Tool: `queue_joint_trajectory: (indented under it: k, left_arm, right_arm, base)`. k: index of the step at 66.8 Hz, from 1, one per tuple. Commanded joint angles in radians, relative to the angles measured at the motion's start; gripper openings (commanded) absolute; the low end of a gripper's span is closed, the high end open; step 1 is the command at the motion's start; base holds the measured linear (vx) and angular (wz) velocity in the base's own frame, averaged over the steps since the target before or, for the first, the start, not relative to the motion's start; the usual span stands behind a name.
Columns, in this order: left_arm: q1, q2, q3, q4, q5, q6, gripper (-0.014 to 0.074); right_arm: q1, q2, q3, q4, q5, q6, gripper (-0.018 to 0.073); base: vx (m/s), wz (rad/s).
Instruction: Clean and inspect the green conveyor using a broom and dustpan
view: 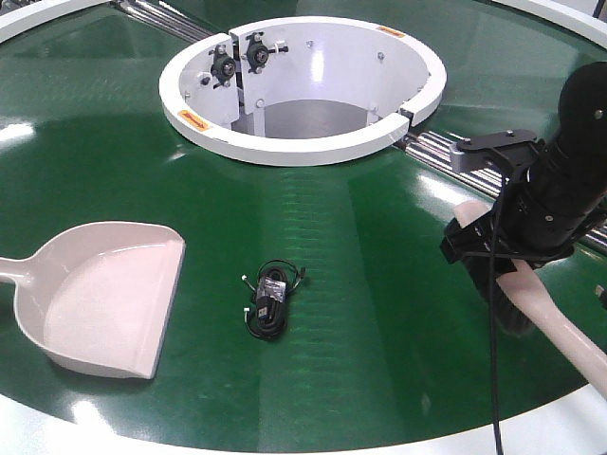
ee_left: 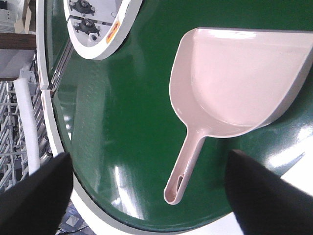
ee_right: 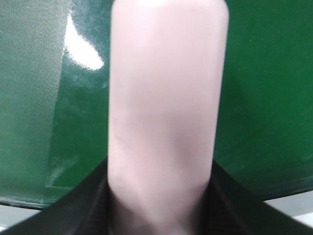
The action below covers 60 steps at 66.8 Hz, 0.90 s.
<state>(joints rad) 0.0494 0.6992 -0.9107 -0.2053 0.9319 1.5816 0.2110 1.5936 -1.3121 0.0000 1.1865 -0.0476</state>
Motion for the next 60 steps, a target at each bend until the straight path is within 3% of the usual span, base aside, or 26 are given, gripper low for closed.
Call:
queue_joint_trajectory:
  k: [1,18,32,60]
  left_arm:
    - [-0.009,0.004,-0.032,-0.021,-0.052,0.003,0.0587]
    - [-0.009,0.011,-0.029,-0.012,-0.066,0.003,0.0587]
    - [-0.009,0.151,-0.038,0.131,-0.023,0.003,0.0587]
    - [-0.009,0.699,-0.341,0.404,0.328,-0.016,0.0584]
  right_arm:
    - [-0.008,-0.044,-0.027,0.0,-0.019,-0.002,-0.0003]
    - [-0.008,-0.044,-0.027,0.0,-0.019,-0.002,-0.0003]
    - [-0.008,-0.044,-0.027,0.0,-0.017,-0.002,-0.0003]
    - [-0.008,-0.044,-0.027,0.0,-0.017,-0.002,-0.0003]
  base:
    - [0.0,0.0]
    - [0.0,0.0]
    - [0.0,0.0]
    - [0.0,0.0]
